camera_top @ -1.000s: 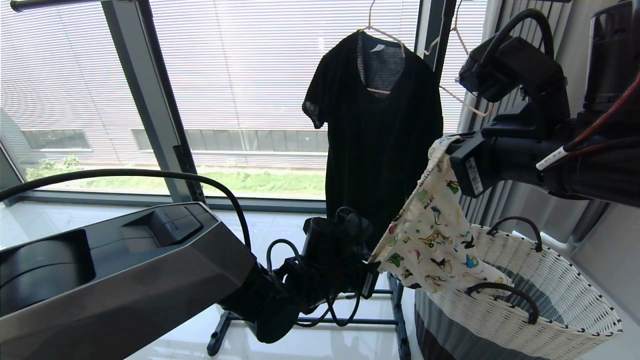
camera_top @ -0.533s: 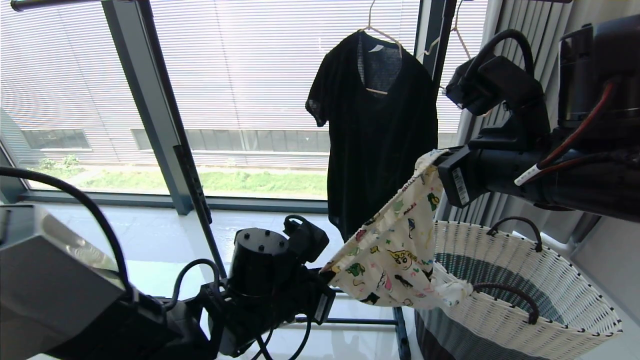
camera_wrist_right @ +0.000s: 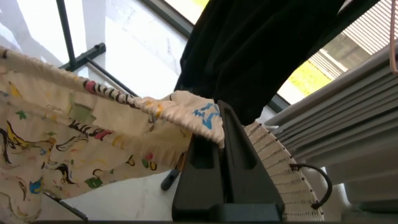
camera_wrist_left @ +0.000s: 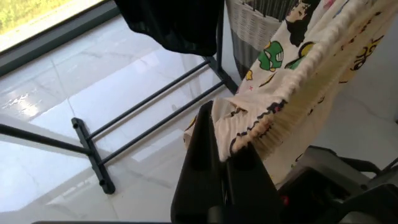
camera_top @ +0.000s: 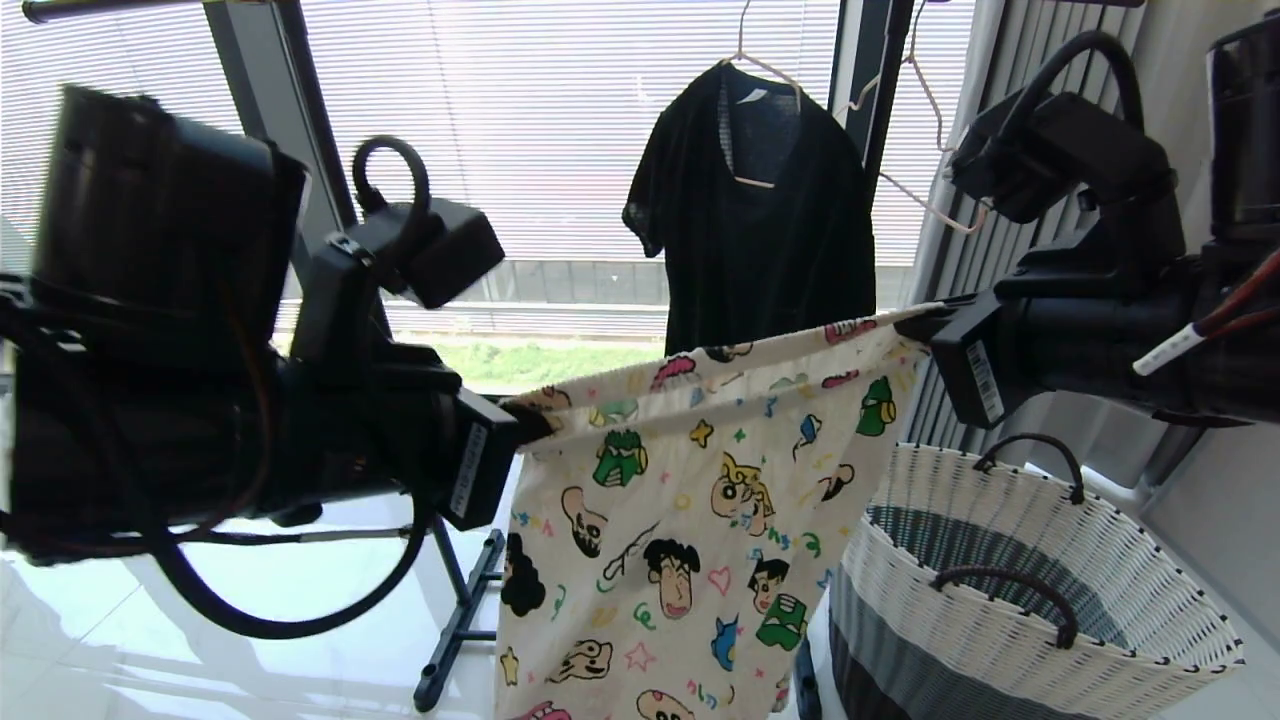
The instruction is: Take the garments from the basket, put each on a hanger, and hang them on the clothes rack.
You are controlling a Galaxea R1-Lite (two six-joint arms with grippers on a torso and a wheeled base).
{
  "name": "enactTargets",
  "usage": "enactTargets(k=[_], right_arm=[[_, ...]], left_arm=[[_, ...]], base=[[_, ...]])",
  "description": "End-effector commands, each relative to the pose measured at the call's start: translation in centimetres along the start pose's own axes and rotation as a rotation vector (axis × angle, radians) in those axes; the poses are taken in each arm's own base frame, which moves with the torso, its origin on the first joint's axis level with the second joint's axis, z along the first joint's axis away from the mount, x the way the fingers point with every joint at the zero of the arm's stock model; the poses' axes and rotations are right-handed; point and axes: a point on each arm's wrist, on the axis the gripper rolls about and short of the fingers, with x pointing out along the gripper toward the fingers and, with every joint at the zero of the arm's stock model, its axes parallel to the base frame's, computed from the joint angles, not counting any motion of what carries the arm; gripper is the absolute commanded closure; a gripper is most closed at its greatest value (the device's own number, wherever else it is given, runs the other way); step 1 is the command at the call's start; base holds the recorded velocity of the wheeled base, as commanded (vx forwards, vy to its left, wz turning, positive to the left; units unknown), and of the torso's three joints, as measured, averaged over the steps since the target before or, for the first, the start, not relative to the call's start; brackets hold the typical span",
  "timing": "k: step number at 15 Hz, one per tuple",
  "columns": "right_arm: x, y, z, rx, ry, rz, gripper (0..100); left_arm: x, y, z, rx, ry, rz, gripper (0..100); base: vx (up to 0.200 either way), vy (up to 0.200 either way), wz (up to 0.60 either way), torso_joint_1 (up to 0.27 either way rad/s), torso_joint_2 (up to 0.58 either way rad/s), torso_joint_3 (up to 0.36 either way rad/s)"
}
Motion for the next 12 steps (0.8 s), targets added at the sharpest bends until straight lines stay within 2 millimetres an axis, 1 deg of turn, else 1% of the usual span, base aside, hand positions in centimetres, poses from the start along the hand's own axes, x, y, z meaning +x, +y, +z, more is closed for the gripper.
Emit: enactTargets(k=[1, 2, 5, 7, 8, 9, 10, 12], right_arm=[[-2.1, -1.1, 1.0, 0.02, -0.051, -0.011, 100], [-3.5, -1.9, 2.5, 0.027, -0.069, -0.015, 100], [-5.4, -2.9, 4.3, 0.029, -0.091, 0.028, 100], [-5.5, -3.0, 4.5, 0.032, -0.1, 0.029, 100], [-5.6, -3.1, 4.5, 0.03, -0.101, 0.029, 100], [-5.6, -3.0, 4.5, 0.029, -0.101, 0.029, 100], [-5.7, -3.1, 4.5, 0.019, -0.104, 0.029, 100], [-6.2, -3.2, 4.4, 0.009, -0.101, 0.028, 100]], left_arm=[[-4.5, 0.0, 3.5, 0.01, -0.14, 0.0, 100], [-5.5, -0.3, 5.1, 0.019, -0.167, -0.015, 100], [-7.4, -0.5, 6.7, 0.028, -0.174, -0.026, 100], [-7.9, -0.6, 6.7, 0.029, -0.167, -0.031, 100], [-8.0, -0.7, 6.3, 0.029, -0.152, -0.016, 100], [-8.1, -0.7, 6.2, 0.031, -0.153, -0.014, 100], [-8.7, -0.9, 6.2, 0.057, -0.169, -0.017, 100], [-9.0, -0.9, 6.2, 0.1, -0.174, -0.012, 100]], base=[[0.0, 0.0, 0.0, 0.0, 0.0, 0.0], [0.0, 0.0, 0.0, 0.0, 0.0, 0.0], [0.0, 0.0, 0.0, 0.0, 0.0, 0.0], [0.0, 0.0, 0.0, 0.0, 0.0, 0.0], [0.0, 0.0, 0.0, 0.0, 0.0, 0.0], [0.0, 0.0, 0.0, 0.0, 0.0, 0.0], [0.0, 0.0, 0.0, 0.0, 0.0, 0.0], [0.0, 0.0, 0.0, 0.0, 0.0, 0.0]])
